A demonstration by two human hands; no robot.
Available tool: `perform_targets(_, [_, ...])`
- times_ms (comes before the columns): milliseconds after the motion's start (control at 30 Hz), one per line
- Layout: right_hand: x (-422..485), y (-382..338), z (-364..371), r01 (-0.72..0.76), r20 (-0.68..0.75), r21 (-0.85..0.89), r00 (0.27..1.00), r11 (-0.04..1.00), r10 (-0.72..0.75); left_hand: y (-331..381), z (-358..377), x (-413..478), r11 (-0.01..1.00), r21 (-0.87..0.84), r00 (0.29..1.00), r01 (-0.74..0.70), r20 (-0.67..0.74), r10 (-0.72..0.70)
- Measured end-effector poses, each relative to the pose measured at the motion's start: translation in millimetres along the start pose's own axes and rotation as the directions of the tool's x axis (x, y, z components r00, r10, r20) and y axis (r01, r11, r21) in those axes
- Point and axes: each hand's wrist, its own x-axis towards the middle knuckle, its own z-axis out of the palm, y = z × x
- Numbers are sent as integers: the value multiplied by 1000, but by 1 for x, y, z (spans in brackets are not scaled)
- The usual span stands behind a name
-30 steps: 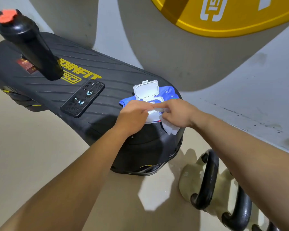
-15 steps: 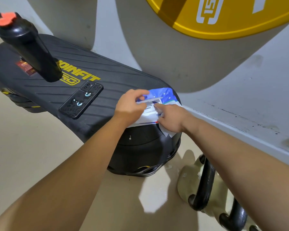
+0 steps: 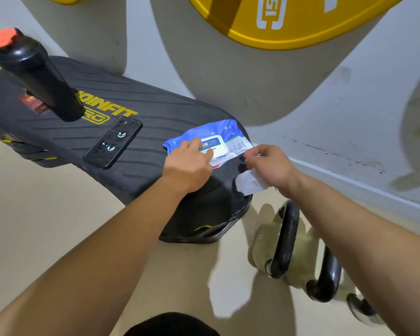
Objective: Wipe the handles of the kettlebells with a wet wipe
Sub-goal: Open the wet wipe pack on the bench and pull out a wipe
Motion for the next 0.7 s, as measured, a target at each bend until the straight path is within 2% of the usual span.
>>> perform_targets(67, [-14, 0, -10, -47, 11, 121, 999, 992, 46, 13, -16, -5, 1000, 3, 995, 11, 98, -11])
perform_targets(100, [-22, -1, -16, -73, 25, 196, 997, 978, 70, 22, -24, -11, 999, -46, 997, -1, 75, 5])
perform_targets(167, [-38, -1, -31, -120, 81, 346, 992, 931, 98, 45, -41, -25, 950, -311, 1000, -8, 14, 13])
perform_targets(200, [-47, -2, -38, -133, 115, 411, 989, 902, 93, 58, -52, -33, 854, -520, 998, 17, 58, 16])
perform_targets(233, [-56, -3, -46, -134, 142, 458, 987, 879, 76, 71, -62, -40, 703, -707, 986, 82, 158, 43])
perform_targets(267, [-65, -4, -52, -131, 160, 495, 985, 859, 58, 84, -72, -48, 556, -816, 962, 159, 255, 98])
perform_targets(333, [-83, -5, -66, -134, 172, 553, 984, 822, 45, 102, -86, -64, 357, -895, 922, 266, 344, 176])
perform_targets(433, [-107, -1, -82, -153, 176, 624, 983, 766, 54, 115, -93, -79, 58, -926, 918, 373, 377, 119])
perform_targets(500, [-119, 10, -90, -128, 144, 633, 989, 763, 46, 118, -91, -85, -69, -929, 930, 364, 360, 69])
perform_targets(567, [-128, 24, -95, -96, 83, 589, 995, 803, 59, 122, -88, -89, -109, -940, 946, 323, 323, 16])
perform_targets(700, [-136, 54, -93, -144, -30, 441, 984, 886, 175, 128, -74, -96, 19, -957, 957, 288, 288, -20])
